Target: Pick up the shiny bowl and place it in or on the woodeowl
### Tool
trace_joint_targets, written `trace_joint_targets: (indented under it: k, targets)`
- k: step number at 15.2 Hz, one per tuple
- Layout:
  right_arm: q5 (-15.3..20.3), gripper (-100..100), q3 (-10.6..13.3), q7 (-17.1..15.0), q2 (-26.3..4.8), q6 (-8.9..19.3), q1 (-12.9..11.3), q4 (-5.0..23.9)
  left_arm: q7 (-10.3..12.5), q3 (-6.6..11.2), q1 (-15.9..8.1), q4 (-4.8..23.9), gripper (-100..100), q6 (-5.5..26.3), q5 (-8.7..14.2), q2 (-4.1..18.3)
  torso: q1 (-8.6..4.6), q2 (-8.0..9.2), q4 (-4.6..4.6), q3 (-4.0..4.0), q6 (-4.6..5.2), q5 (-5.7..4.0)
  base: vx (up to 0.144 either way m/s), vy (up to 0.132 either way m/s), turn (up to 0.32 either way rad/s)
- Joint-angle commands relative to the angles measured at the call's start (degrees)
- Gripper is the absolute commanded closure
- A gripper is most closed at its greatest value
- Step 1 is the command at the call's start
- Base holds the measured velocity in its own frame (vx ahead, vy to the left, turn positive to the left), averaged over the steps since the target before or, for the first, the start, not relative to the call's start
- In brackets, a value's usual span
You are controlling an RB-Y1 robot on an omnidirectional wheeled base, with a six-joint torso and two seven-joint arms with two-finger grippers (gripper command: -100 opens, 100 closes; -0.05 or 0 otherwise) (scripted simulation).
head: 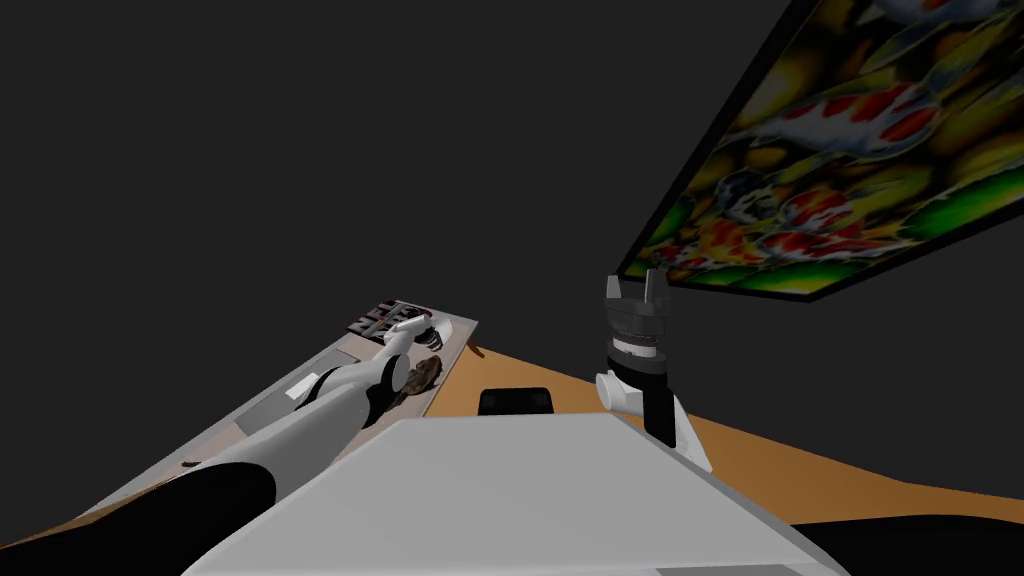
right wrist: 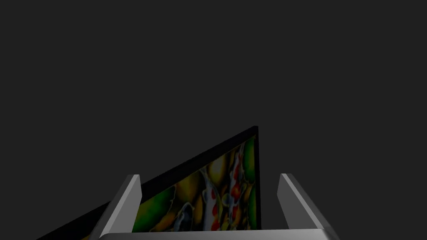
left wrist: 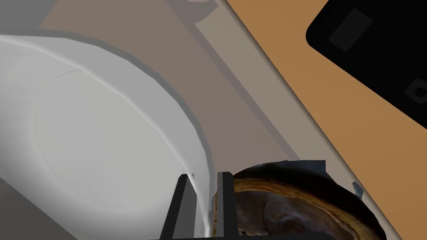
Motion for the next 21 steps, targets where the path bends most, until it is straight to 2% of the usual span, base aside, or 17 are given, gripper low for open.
trace_joint_targets:
  k: [1, 5, 9, 14, 20, 21]
  targets:
    - [0.00, 0, 0.00, 0.00, 0.00, 0.00, 0.00, 0.00, 0.15, 0.09, 0.43, -1.83, 100, 1.32, 0.05, -0.09, 0.00, 0.00, 0.00, 0.00, 0.00, 0.00, -0.111, 0.034, -0.001]
    - [0.00, 0, 0.00, 0.00, 0.00, 0.00, 0.01, 0.00, -0.65, 0.66, -1.45, -4.08, 100, 5.08, 0.90, 1.88, -0.03, -0.17, 0.01, -0.07, -0.01, -0.06, -0.124, 0.032, -0.007]
    - [0.00, 0, 0.00, 0.00, 0.00, 0.00, 0.00, 0.00, -0.90, 0.65, -2.57, -5.99, 100, 8.77, 1.44, 3.96, -0.06, 0.17, 0.07, 0.12, -0.07, -0.09, -0.198, 0.022, -0.011]
    - [0.00, 0, 0.00, 0.00, 0.01, 0.00, 0.01, 0.00, 0.59, -0.59, -1.85, -6.74, 100, 12.83, 1.12, 6.03, -0.30, 0.05, 0.01, 0.04, -0.16, -0.13, -0.147, -0.023, 0.036]
    - [0.00, 0, 0.00, 0.00, 0.01, 0.00, 0.02, 0.00, 2.38, -1.95, -0.75, -6.98, 100, 16.46, 0.60, 7.75, -0.39, -0.45, -0.11, -0.26, -0.13, -0.18, -0.055, -0.024, 0.034]
    - [0.00, 0, 0.00, 0.00, 0.01, 0.00, 0.02, 0.00, 1.99, -1.47, -0.37, -8.54, 100, 15.89, 0.84, 7.13, -0.41, -0.42, -0.13, -0.26, -0.17, -0.20, -0.043, -0.022, 0.038]
